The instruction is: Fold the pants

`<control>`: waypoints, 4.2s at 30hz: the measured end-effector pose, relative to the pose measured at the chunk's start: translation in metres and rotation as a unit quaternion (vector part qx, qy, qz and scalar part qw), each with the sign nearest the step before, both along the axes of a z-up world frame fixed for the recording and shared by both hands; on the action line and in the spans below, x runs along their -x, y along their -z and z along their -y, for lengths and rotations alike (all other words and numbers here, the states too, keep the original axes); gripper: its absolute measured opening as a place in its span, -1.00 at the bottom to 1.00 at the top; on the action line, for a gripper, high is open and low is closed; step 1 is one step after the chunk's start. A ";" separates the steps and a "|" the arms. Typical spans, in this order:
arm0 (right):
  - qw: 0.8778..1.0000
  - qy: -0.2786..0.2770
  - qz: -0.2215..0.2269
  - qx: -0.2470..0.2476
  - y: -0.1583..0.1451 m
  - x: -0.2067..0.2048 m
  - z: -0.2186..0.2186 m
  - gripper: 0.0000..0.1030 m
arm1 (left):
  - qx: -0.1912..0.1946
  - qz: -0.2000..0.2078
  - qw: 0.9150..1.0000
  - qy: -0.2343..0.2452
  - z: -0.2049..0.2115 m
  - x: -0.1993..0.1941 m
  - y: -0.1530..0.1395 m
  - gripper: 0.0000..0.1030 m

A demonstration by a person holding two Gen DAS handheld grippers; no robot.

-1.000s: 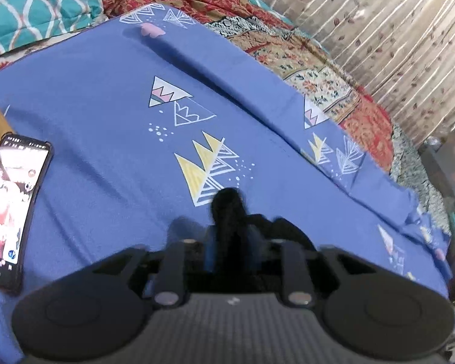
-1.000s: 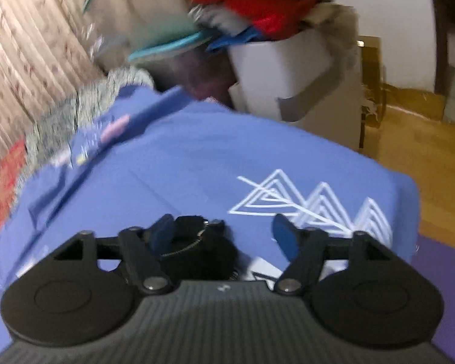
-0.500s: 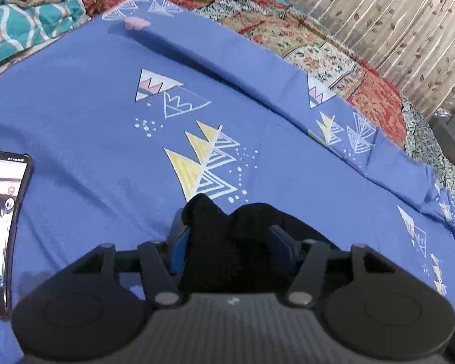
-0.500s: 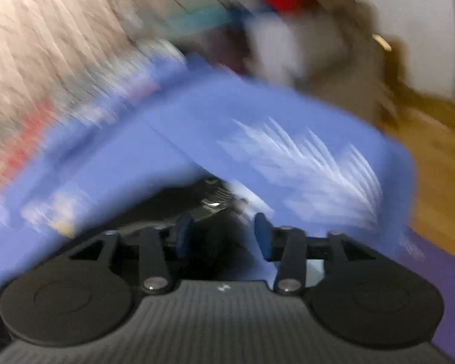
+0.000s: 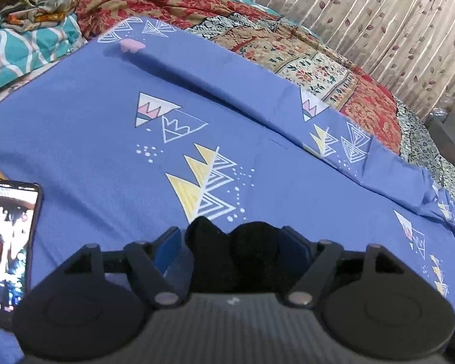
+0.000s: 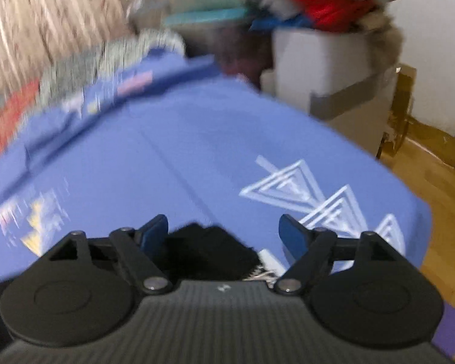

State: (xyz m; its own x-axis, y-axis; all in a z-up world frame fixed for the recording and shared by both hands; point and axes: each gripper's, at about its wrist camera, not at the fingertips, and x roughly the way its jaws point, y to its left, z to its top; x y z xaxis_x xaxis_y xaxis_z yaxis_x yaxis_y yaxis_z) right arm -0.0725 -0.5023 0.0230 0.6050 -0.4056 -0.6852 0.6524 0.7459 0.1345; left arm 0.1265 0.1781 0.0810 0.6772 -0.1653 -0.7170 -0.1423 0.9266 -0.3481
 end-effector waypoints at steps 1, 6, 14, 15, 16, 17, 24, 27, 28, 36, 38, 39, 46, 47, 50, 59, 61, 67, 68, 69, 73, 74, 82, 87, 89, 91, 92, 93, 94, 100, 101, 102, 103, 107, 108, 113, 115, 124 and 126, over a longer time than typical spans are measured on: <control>1.000 -0.011 -0.021 -0.008 0.008 -0.008 0.001 0.26 | -0.002 0.001 1.000 0.000 -0.001 0.001 -0.002 0.46; 0.995 -0.024 0.005 0.095 -0.015 0.001 -0.034 -0.36 | -0.014 0.007 1.000 -0.008 -0.011 -0.001 -0.004 0.69; 0.980 0.003 0.101 0.169 -0.085 0.004 -0.047 -0.39 | -0.042 -0.055 0.996 0.057 0.014 -0.039 0.033 -0.31; 0.979 0.009 0.112 0.170 -0.092 0.002 -0.046 -0.39 | -0.061 -0.070 0.994 0.057 0.019 -0.043 0.041 -0.42; 0.979 0.010 0.117 0.168 -0.098 -0.001 -0.046 -0.39 | -0.072 -0.074 0.993 0.052 0.021 -0.044 0.044 -0.59; 0.979 0.006 0.118 0.168 -0.102 -0.006 -0.046 -0.40 | -0.075 -0.063 0.994 0.045 0.021 -0.042 0.042 -0.82; 0.970 -0.005 0.143 0.196 -0.139 -0.057 -0.048 -0.40 | -0.025 0.061 0.998 0.002 -0.006 -0.035 -0.023 -0.87; 0.968 0.001 0.149 0.202 -0.157 -0.102 -0.046 -0.40 | -0.036 0.075 0.996 -0.010 -0.005 -0.051 -0.036 -0.87; 0.968 0.008 0.153 0.201 -0.163 -0.115 -0.044 -0.40 | -0.038 0.079 0.996 -0.016 -0.005 -0.058 -0.039 -0.87; 0.986 0.042 0.140 0.086 -0.145 -0.239 -0.028 0.60 | -0.080 0.036 0.984 -0.157 0.007 -0.139 -0.011 -0.58; 0.989 0.049 0.108 0.084 -0.116 -0.250 -0.042 0.60 | -0.079 -0.010 0.986 -0.150 0.010 -0.152 0.008 -0.56; 0.991 0.034 0.098 0.081 -0.099 -0.249 -0.051 0.59 | -0.064 -0.026 0.988 -0.141 0.008 -0.151 0.016 -0.56; 0.992 -0.092 0.045 0.070 -0.039 -0.190 -0.090 0.59 | -0.050 0.005 0.996 -0.069 -0.026 -0.067 0.004 -0.17; 0.992 -0.102 0.047 0.053 -0.035 -0.178 -0.095 0.58 | -0.054 0.005 0.996 -0.065 -0.031 -0.054 0.001 0.04; 0.980 -0.184 0.064 -0.030 -0.032 -0.153 -0.126 0.58 | -0.032 -0.014 0.998 -0.054 -0.049 -0.005 0.003 0.55; 0.939 -0.323 0.080 -0.086 -0.026 -0.069 -0.228 0.53 | 0.113 -0.070 0.990 -0.040 -0.059 0.078 0.036 0.93; 0.950 -0.287 0.081 -0.092 -0.027 -0.043 -0.212 0.49 | 0.137 -0.074 0.987 -0.034 -0.056 0.082 0.042 0.93; 0.985 -0.088 0.112 -0.096 -0.032 0.055 -0.125 0.46 | 0.164 -0.084 0.983 -0.026 -0.038 0.089 0.056 0.93; 0.986 -0.053 0.118 -0.101 -0.031 0.069 -0.111 0.46 | 0.167 -0.086 0.982 -0.027 -0.036 0.090 0.058 0.92; 0.987 -0.016 0.121 -0.105 -0.027 0.083 -0.099 0.46 | 0.169 -0.088 0.981 -0.030 -0.033 0.090 0.060 0.91; 0.983 0.058 0.120 -0.126 -0.002 0.103 -0.074 0.46 | 0.174 -0.094 0.979 -0.049 -0.026 0.088 0.064 0.70; 0.981 0.062 0.125 -0.131 0.003 0.104 -0.072 0.47 | 0.174 -0.096 0.978 -0.056 -0.025 0.086 0.065 0.65; 0.973 0.081 0.145 -0.163 0.027 0.068 -0.054 0.11 | 0.159 -0.107 0.978 -0.083 -0.018 0.078 0.068 -0.54; 0.978 0.103 0.125 -0.133 0.016 0.076 -0.053 -0.82 | 0.135 -0.120 0.980 -0.084 -0.005 0.076 0.069 -0.85; 0.976 0.129 0.143 -0.105 0.003 0.090 -0.054 -0.84 | 0.121 -0.113 0.983 -0.075 -0.001 0.083 0.057 -0.86; 0.970 0.154 0.158 -0.100 -0.004 0.103 -0.050 -0.84 | 0.120 -0.105 0.985 -0.068 -0.003 0.095 0.046 -0.85; 0.969 0.172 0.152 -0.090 -0.004 0.107 -0.049 -0.84 | 0.122 -0.100 0.985 -0.063 -0.005 0.102 0.043 -0.85; 0.969 0.189 0.141 -0.075 -0.002 0.110 -0.048 -0.84 | 0.124 -0.100 0.985 -0.059 -0.006 0.106 0.043 -0.85; 0.971 0.194 0.125 -0.069 0.002 0.109 -0.048 -0.83 | 0.120 -0.105 0.985 -0.057 -0.006 0.109 0.046 -0.83; 0.976 0.197 0.074 -0.048 0.009 0.103 -0.054 0.06 | 0.104 -0.132 0.984 -0.053 -0.008 0.116 0.062 -0.40; 0.972 0.215 0.083 -0.039 0.004 0.109 -0.054 0.07 | 0.105 -0.126 0.985 -0.047 -0.012 0.119 0.057 -0.36; 0.967 0.236 0.089 -0.027 -0.002 0.115 -0.051 0.07 | 0.104 -0.115 0.987 -0.044 -0.017 0.123 0.049 -0.35; 0.964 0.249 0.092 -0.021 -0.008 0.120 -0.048 0.07 | 0.102 -0.100 0.989 -0.039 -0.022 0.126 0.040 -0.35; 0.961 0.250 0.116 -0.001 -0.037 0.123 -0.044 0.07 | 0.048 -0.029 0.998 -0.032 -0.042 0.114 -0.004 -0.33; 0.965 0.235 0.120 0.003 -0.048 0.115 -0.044 0.07 | 0.013 -0.015 1.000 -0.024 -0.041 0.099 -0.015 -0.32; 0.979 0.143 0.143 -0.006 -0.084 0.057 -0.051 0.07 | -0.153 0.042 0.987 0.029 -0.005 0.004 -0.041 0.20; 0.986 0.095 0.134 -0.020 -0.091 0.018 -0.057 0.07 | -0.186 0.052 0.980 0.058 0.017 -0.029 -0.040 0.29; 0.996 -0.007 0.060 -0.072 -0.087 -0.187 -0.049 0.09 | -0.299 0.046 0.940 0.160 0.105 -0.133 0.039 0.42; 0.996 -0.023 0.030 -0.077 -0.072 -0.237 -0.045 0.10 | -0.319 0.047 0.929 0.180 0.114 -0.141 0.053 0.42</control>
State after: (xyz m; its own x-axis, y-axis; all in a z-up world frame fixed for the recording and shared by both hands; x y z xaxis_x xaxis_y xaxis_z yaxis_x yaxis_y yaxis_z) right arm 0.1643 -0.4577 0.0954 0.6614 -0.2705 -0.6995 0.6062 0.7420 0.2863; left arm 0.2672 0.0639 0.0284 0.7243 0.0452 -0.6880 0.2200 0.9305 0.2927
